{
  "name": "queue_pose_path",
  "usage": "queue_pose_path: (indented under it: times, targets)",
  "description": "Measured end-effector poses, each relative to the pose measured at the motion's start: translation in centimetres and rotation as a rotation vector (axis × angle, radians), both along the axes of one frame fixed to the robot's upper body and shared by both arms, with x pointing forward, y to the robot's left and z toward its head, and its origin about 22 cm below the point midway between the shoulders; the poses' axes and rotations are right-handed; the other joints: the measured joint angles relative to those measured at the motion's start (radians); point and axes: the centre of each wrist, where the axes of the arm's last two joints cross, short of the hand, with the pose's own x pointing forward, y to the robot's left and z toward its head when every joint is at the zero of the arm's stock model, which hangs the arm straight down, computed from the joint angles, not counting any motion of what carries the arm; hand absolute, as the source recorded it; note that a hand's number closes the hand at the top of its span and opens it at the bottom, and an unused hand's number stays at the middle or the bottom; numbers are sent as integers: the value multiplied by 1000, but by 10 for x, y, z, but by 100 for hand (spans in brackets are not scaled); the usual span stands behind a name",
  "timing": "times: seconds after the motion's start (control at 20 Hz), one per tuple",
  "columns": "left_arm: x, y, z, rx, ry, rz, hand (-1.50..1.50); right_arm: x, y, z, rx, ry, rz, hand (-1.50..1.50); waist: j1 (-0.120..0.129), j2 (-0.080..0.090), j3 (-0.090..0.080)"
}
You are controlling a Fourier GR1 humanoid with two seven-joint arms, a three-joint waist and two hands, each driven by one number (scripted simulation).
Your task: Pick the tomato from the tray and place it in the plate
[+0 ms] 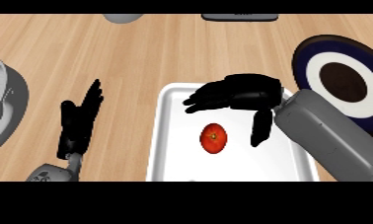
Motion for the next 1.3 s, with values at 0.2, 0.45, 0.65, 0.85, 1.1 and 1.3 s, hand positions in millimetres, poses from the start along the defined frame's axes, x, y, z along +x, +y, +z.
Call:
queue_pose_path:
  times: [0.2,0.45,0.65,0.85,1.1,1.3]
  targets:
    - [0,2,0,0,-3,5,0,-5,17,0,-135,-21,28,-150,-2,0,0]
    - [-1,1,-5,-1,0,9,0,-5,27,-2,-229,-43,30,-150,-4,1,0]
    - [0,13,-6,-6,9,7,0,-7,27,-14,-262,-51,23,-150,-5,1,0]
    - [-7,7,-6,-6,0,6,0,-11,34,-20,-284,-60,30,-150,-5,1,0]
    - [-6,0,-13,-7,3,4,0,-11,37,-38,-302,-62,39,-150,-4,1,0]
    - [-1,-3,-1,-12,8,3,0,-15,41,-51,-304,-55,42,-150,-5,1,1]
